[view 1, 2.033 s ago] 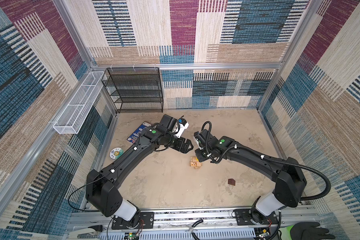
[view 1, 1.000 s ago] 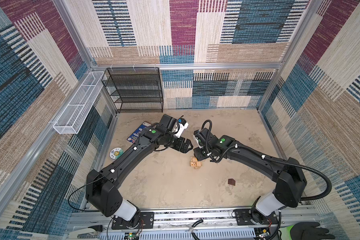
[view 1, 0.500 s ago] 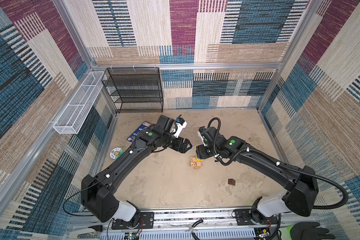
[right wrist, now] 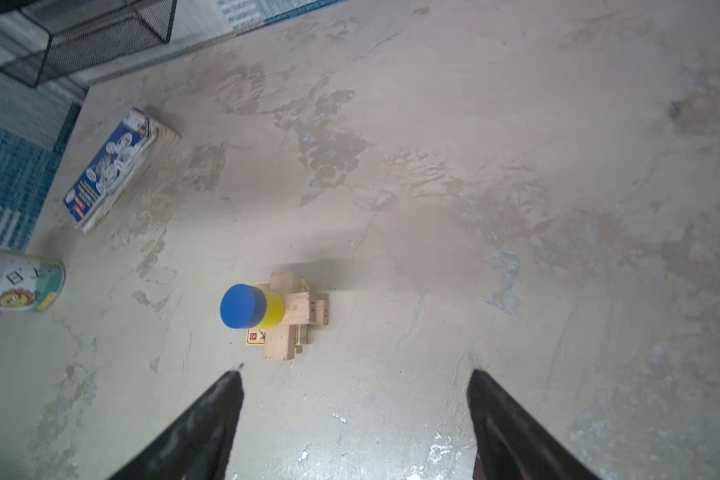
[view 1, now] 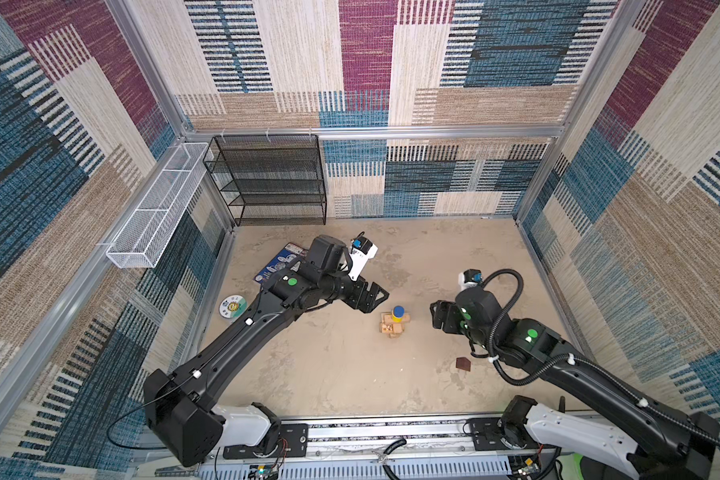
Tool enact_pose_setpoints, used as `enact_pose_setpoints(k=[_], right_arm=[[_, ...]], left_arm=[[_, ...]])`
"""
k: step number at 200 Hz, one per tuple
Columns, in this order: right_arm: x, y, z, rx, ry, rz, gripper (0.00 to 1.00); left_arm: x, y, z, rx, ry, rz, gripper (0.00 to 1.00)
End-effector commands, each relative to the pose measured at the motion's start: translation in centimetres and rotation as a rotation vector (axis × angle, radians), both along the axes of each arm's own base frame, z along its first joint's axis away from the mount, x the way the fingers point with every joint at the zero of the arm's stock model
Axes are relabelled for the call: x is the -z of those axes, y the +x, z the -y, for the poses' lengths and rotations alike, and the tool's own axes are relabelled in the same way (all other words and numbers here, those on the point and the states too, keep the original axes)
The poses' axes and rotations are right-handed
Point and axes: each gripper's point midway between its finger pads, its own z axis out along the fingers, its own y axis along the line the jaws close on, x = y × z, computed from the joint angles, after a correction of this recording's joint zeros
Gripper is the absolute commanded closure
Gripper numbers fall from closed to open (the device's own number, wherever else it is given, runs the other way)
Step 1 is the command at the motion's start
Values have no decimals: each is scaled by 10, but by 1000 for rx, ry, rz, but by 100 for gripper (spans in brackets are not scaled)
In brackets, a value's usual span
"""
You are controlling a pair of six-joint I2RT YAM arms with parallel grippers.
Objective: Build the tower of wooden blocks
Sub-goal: 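Move the right gripper nearer the robot toward the purple cube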
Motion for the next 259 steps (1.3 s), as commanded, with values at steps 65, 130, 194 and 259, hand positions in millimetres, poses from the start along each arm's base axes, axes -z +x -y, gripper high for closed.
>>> enact_pose_setpoints(k=[65,130,194,259], right_arm=[[92,-42,30,261,253,-305,16],[140,-67,30,296,286,-444,17],[153,-70,31,288,267,-465,18],[151,-49,38,285,185,-409,18]], left_arm=[[-1,-62,48,330,-5,162,8],[3,-58,46,309,19,163,7],[7,-58,47,308,30,147,8],[10,-56,47,302,45,140,8]])
